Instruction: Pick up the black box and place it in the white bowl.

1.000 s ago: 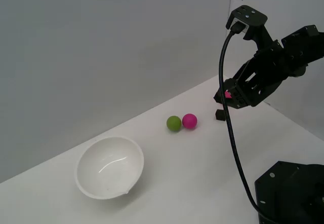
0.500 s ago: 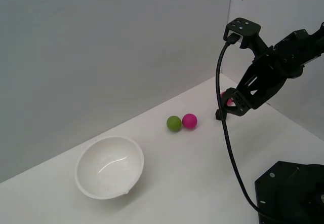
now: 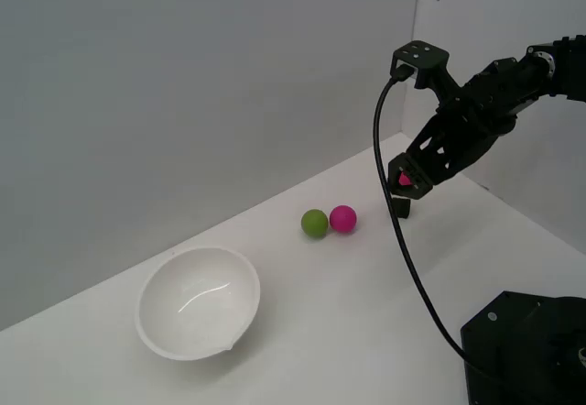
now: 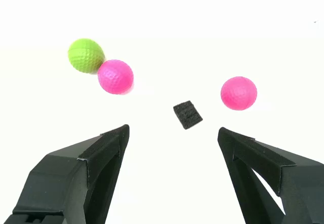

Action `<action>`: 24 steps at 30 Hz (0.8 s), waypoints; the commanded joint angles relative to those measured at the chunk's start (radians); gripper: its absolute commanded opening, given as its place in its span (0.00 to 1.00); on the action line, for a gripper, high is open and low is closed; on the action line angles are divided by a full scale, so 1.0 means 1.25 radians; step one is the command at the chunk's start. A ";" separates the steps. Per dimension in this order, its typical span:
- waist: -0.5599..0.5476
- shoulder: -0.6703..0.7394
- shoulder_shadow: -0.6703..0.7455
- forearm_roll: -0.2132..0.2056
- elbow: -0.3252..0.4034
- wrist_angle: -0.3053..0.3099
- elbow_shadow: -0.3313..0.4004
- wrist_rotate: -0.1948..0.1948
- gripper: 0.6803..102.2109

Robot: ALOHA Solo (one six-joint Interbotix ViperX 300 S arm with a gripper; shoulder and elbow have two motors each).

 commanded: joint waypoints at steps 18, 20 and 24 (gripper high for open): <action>0.028 -0.161 -0.157 -0.013 -0.018 -0.096 -0.021 0.011 0.96; 0.036 -0.167 -0.163 -0.013 -0.018 -0.106 -0.020 0.012 0.96; 0.055 -0.185 -0.182 -0.012 -0.018 -0.113 -0.020 0.021 0.96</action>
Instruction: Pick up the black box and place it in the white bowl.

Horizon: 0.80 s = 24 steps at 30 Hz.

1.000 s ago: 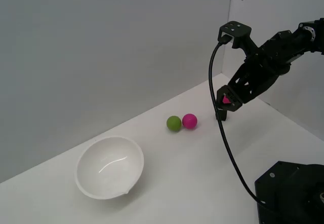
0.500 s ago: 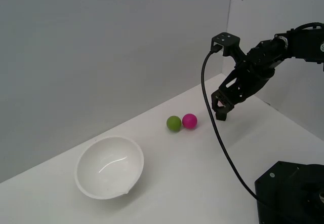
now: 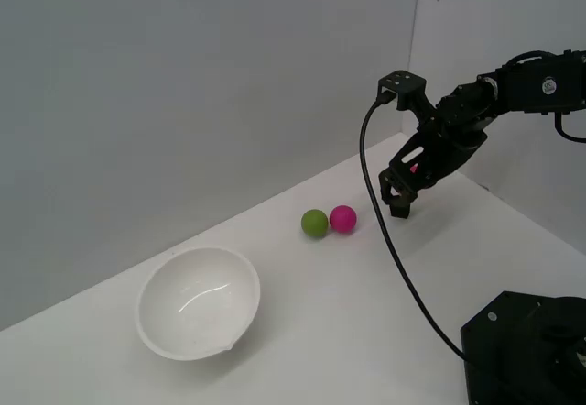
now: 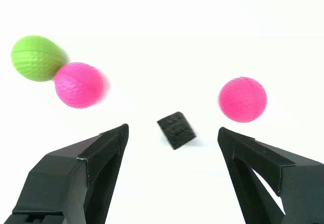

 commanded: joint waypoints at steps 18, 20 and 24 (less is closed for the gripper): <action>0.021 -0.070 -0.065 -0.028 -0.015 -0.020 -0.016 0.013 0.96; 0.021 -0.077 -0.071 -0.029 -0.015 -0.026 -0.017 0.013 0.96; 0.021 -0.093 -0.086 -0.033 -0.015 -0.036 -0.017 0.013 0.96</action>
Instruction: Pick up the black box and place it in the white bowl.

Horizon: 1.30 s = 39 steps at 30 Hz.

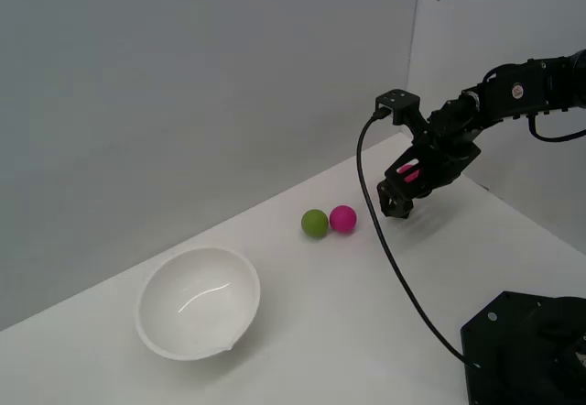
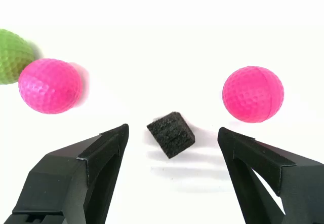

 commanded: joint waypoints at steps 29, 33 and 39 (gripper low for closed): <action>0.004 -0.036 -0.031 -0.022 -0.015 -0.005 -0.015 0.012 0.24; 0.004 -0.031 -0.025 -0.022 -0.016 0.000 -0.016 0.011 0.02; 0.005 0.005 0.012 -0.022 -0.021 0.023 -0.025 0.011 0.02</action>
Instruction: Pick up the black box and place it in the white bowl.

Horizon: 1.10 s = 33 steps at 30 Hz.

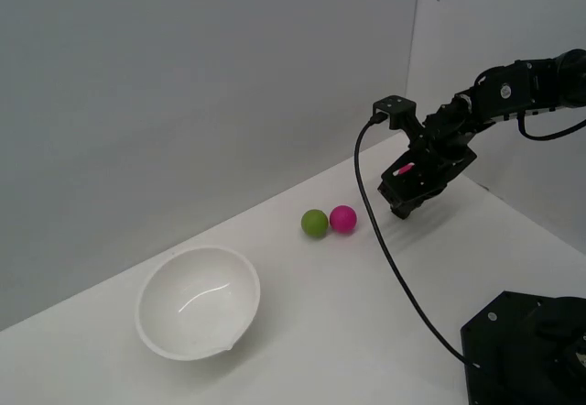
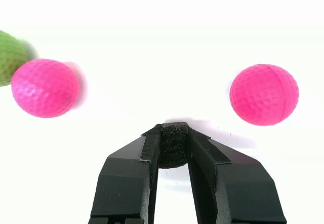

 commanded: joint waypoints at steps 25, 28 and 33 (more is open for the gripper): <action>0.006 0.215 0.221 -0.005 -0.101 0.204 -0.108 0.010 0.02; 0.004 0.234 0.239 -0.006 -0.114 0.217 -0.121 0.009 0.02; -0.018 0.250 0.255 -0.007 -0.136 0.238 -0.142 0.001 0.02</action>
